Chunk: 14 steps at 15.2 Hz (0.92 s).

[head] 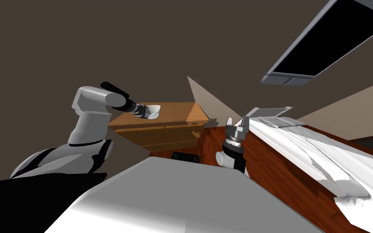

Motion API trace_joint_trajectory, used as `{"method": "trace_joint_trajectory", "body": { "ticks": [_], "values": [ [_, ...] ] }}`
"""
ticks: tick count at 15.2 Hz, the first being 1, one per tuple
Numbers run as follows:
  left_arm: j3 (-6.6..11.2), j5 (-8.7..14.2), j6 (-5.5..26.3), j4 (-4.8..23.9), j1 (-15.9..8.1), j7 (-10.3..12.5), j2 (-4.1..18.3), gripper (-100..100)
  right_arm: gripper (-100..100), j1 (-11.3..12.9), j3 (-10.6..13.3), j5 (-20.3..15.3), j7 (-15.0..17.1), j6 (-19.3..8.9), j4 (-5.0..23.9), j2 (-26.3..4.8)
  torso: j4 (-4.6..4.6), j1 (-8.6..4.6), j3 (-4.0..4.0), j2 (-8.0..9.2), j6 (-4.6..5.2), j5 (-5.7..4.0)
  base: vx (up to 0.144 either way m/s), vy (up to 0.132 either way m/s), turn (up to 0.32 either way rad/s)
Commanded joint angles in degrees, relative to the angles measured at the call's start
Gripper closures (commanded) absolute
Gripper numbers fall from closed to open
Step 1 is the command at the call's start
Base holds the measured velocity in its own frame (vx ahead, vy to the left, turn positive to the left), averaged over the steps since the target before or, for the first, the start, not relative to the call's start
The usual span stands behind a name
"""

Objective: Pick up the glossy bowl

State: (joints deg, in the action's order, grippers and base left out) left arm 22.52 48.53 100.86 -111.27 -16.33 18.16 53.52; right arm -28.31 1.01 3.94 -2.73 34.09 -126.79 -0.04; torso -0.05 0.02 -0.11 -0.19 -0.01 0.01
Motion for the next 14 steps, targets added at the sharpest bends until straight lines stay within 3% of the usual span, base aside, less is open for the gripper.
{"method": "trace_joint_trajectory", "body": {
  "ticks": [1, 12, 14],
  "values": [
    [0.13, 0.3, 1.9, 0.2, -0.2, 0.1, 0.3, -100, 0, 0.0, 0.0, 0.0, 0.0, 0.0, 0.0, 0.0, 0.0, 0.0, 0.0, 0.0, 0.0, 0.0, 0.033, 0.002, -0.008],
    [1.08, 2.8, 13.9, 2.0, -1.5, 0.4, 2.4, -100, 0, 0.0, 0.0, 0.0, 0.0, 0.0, 0.0, 0.0, 0.02, 0.0, 0.04, 0.07, 0.0, 0.0, 0.033, 0.005, -0.012],
    [0.12, 1.6, 11.2, 3.2, -1.3, -0.3, 1.8, -100, 0, 0.0, 0.0, 0.0, 0.0, 0.0, 0.0, 0.0, 0.02, 0.0, 0.06, 0.11, -0.01, 0.0, 0.007, 0.002, -0.011]
  ]
}}
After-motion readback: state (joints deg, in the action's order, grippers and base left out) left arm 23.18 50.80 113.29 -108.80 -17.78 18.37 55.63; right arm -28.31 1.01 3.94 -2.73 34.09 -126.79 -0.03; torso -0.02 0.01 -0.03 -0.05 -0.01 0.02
